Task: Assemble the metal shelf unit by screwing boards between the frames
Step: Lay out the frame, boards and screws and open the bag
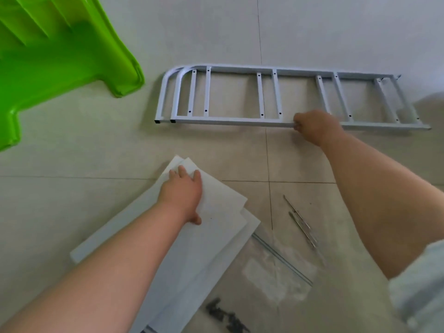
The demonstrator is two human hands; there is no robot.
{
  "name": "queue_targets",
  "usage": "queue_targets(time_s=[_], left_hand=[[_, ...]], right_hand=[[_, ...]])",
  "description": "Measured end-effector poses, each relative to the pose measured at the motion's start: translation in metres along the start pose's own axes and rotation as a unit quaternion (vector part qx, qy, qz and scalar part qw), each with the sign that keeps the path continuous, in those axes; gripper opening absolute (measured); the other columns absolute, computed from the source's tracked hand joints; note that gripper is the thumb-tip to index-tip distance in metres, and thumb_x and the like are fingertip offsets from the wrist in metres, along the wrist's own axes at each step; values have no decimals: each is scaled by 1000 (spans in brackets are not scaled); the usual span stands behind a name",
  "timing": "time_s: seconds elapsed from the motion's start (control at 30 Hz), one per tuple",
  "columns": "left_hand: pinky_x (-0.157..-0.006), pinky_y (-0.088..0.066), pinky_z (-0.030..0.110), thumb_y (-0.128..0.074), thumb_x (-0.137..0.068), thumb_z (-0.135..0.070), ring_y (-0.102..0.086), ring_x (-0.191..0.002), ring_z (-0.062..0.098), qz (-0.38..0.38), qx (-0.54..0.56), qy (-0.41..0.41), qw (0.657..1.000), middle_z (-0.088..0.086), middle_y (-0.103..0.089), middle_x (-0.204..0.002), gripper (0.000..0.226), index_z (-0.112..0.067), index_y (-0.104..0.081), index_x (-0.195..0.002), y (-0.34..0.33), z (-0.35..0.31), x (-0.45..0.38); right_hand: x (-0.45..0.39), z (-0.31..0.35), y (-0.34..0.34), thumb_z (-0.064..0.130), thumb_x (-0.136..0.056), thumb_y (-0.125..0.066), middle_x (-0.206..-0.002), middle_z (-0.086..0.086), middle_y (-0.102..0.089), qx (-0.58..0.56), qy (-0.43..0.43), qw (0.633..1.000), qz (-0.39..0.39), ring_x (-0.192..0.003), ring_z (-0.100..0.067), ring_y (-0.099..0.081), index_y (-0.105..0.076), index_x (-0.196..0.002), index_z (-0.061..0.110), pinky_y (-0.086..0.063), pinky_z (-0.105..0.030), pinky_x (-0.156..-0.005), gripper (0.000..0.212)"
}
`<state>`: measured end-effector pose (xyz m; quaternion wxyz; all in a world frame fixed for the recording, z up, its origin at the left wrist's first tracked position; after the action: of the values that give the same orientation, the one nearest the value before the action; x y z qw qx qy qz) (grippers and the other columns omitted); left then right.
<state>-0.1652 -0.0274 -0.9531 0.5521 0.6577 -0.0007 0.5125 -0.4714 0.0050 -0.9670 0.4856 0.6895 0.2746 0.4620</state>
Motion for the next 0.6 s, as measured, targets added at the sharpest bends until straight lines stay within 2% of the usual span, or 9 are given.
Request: queue_targets(time_s=[0.17,0.27,0.37,0.5,0.6], left_hand=[[-93,-44,38,-72,-73,-48,-25,-134,40,8,-5,2,1000,29,-12,-147,110,-6,-2,-146,0,0,-4],[-95,-43,38,-72,-73,-49,-20,-136,39,11,8,-4,1000,27,-6,-150,110,-9,0,-147,-2,2,-2],[-98,-41,39,-71,-72,-51,-14,-139,37,-4,38,-16,999,24,-1,-152,108,-11,-3,-147,-6,8,1],[-110,-29,37,-66,-76,-53,-3,-143,31,-28,77,-48,995,17,4,-155,101,-11,-9,-147,-15,20,9],[-110,-29,36,-65,-79,-49,-20,-141,26,-66,122,-54,989,12,-10,-155,87,-9,-22,-143,-18,35,13]], right_hand=[[-5,-7,-3,5,-91,-40,-113,-24,-55,-2,-66,998,-13,-107,-38,-52,-56,-110,-1,-44,-38,-84,25],[-2,3,-4,1,-91,-38,-121,-23,-51,2,-109,994,15,-117,-37,-46,-50,-120,1,-41,-42,-93,32],[4,18,-1,4,-91,-40,-125,-21,-49,8,-132,991,9,-121,-37,-41,-44,-125,1,-36,-47,-99,35],[20,57,3,7,-88,-42,-122,-20,-47,54,-66,996,-40,-117,-34,-42,-45,-124,0,-34,-46,-101,36],[39,96,9,8,-88,-41,-128,-18,-44,69,-3,996,-50,-123,-33,-37,-46,-125,3,-31,-44,-103,37]])
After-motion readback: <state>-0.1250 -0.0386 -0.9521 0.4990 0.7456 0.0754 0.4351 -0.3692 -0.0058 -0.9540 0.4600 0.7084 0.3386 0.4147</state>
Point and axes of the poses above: each hand's wrist, its own x-axis away from the middle knuckle, its own y-axis out of the back of the hand, z = x × y, the point moved 2 cm from there along -x, towards the middle knuckle
